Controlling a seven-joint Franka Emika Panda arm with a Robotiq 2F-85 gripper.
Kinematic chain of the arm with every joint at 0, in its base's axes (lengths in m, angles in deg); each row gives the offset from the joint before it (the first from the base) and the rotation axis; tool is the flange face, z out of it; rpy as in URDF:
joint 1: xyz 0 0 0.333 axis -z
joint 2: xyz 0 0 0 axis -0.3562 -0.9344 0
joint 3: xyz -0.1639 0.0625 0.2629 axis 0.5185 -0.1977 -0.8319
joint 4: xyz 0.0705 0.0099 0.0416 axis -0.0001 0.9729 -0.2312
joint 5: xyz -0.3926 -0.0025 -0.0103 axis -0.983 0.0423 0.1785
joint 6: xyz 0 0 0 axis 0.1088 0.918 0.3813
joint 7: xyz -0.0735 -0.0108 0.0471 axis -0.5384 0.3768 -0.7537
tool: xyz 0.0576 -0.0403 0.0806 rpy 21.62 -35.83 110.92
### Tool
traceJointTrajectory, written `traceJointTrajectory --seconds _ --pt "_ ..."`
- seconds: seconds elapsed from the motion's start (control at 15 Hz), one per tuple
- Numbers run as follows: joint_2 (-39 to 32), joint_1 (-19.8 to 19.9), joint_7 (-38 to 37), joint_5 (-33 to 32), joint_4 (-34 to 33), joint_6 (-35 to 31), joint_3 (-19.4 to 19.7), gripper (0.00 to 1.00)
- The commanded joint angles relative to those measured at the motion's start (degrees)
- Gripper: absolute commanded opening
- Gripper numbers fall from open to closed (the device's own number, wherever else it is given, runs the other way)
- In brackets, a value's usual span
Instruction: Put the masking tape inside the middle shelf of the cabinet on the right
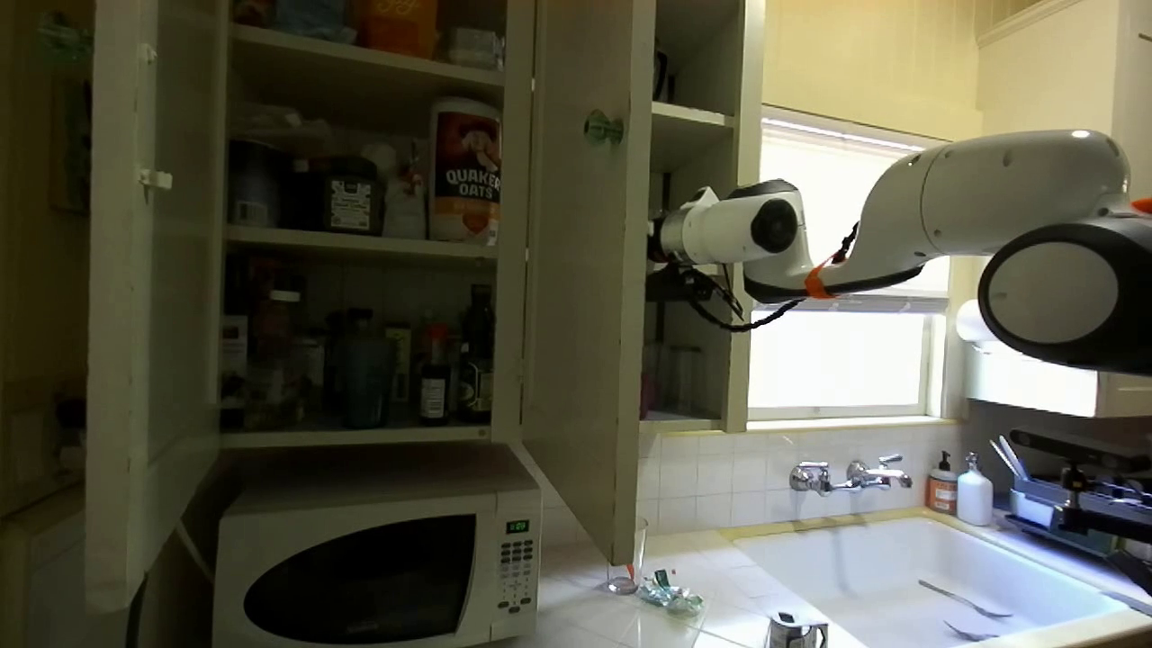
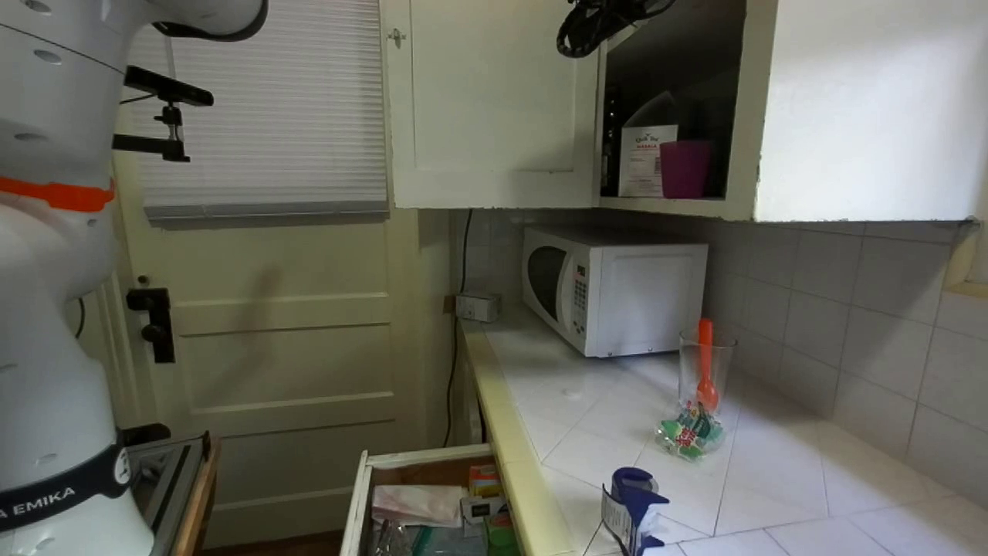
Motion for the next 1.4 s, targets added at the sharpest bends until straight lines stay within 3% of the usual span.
traceJointTrajectory --seconds 0.0,0.27,0.4,0.67,1.07,1.33 --pt "1.6 -1.1 1.1 -0.9 1.8 -0.5 0.2 0.59" --pt "3.6 -2.1 1.3 -2.0 3.0 0.5 -0.3 0.91" --pt "4.7 -2.5 1.4 -2.6 4.0 1.0 -0.3 1.00" --pt "8.4 -3.5 1.1 -4.7 8.2 2.6 -0.4 1.00" --pt "18.9 -3.8 0.3 -8.4 23.9 10.8 0.6 1.00" --pt "23.4 0.2 9.9 -4.1 35.7 10.8 1.6 1.00"
